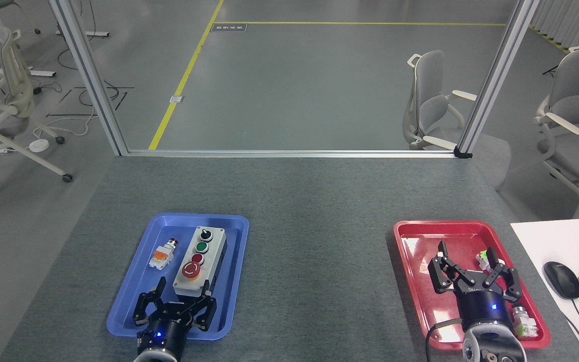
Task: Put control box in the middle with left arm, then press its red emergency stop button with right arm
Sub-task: 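Move the left gripper to the grey control box and grasp its near end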
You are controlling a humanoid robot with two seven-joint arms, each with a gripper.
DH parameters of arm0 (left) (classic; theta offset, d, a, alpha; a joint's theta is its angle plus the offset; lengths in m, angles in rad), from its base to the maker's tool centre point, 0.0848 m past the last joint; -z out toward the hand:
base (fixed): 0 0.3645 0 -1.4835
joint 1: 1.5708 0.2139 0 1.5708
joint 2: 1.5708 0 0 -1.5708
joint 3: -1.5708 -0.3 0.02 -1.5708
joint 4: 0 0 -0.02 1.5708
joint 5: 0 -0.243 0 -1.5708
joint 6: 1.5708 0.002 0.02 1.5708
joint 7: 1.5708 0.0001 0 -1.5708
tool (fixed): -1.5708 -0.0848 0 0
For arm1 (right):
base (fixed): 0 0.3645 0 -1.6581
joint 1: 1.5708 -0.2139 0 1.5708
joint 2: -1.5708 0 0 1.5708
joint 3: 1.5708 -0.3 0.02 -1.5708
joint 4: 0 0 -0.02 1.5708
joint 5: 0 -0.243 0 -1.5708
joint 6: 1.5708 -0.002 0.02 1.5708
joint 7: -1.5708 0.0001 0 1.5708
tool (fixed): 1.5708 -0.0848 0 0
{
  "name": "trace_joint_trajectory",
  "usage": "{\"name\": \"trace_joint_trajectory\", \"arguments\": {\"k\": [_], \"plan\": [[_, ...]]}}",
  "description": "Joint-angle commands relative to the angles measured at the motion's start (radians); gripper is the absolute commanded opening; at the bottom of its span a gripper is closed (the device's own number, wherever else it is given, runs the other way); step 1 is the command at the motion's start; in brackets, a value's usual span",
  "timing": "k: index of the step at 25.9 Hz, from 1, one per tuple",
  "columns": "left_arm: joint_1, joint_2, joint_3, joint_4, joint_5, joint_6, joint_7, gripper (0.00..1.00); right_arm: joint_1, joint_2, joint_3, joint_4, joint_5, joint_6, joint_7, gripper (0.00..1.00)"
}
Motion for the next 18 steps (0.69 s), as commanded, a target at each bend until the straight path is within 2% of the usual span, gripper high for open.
{"name": "trace_joint_trajectory", "arguments": {"k": [1, 18], "plan": [[-0.005, 0.003, 0.000, 0.013, 0.002, -0.001, 0.002, 0.99, -0.002, 0.004, 0.000, 0.001, 0.001, 0.000, 0.000, 0.98], [-0.125, -0.021, -0.002, 0.238, 0.005, -0.038, 0.009, 0.99, 0.000, 0.004, -0.019, -0.004, 0.001, 0.008, -0.006, 0.99]]}}
